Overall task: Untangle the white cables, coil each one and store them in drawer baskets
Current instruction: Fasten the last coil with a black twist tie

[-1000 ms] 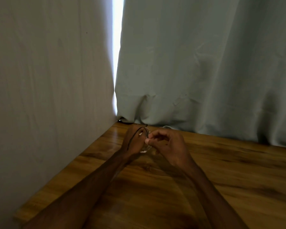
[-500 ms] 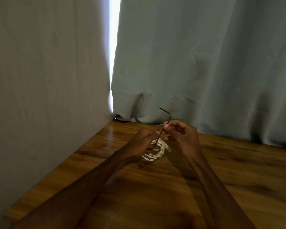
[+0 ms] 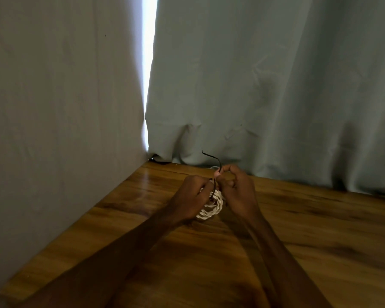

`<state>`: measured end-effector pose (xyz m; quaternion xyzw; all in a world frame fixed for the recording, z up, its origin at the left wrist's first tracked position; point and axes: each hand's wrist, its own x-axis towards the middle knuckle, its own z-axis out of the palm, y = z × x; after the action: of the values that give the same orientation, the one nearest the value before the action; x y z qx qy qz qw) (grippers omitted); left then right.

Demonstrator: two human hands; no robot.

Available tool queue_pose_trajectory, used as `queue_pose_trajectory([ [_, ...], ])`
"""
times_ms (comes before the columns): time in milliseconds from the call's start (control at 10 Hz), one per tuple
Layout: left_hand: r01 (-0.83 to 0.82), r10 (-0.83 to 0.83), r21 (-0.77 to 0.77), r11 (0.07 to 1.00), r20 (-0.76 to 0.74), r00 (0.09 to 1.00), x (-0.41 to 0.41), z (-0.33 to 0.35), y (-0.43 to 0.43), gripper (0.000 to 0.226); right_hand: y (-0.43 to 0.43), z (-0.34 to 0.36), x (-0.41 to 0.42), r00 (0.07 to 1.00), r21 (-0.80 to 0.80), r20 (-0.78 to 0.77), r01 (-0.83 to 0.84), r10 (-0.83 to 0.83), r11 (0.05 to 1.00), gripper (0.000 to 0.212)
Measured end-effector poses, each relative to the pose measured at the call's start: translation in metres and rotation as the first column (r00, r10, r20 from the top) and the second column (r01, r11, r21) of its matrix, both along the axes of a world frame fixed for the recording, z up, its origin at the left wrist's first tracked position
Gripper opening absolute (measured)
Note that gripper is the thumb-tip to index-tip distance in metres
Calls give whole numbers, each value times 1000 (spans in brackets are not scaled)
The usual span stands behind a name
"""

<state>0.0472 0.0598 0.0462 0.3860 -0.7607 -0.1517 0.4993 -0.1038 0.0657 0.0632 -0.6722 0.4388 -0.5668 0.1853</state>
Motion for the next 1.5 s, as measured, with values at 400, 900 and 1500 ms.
queue_pose_trajectory([
  [400,-79,134,-197,977,285,949,1,1,-5,18,9,17,-11,997,590,52,-83,65,803,24],
  [900,-215,293,-316,924,223,930,-8,2,12,32,-10,3,-21,970,718,212,-237,119,654,28],
  [1500,-456,468,113,883,-127,874,25,-6,-23,52,22,12,28,966,-78,-256,23,-42,997,14],
])
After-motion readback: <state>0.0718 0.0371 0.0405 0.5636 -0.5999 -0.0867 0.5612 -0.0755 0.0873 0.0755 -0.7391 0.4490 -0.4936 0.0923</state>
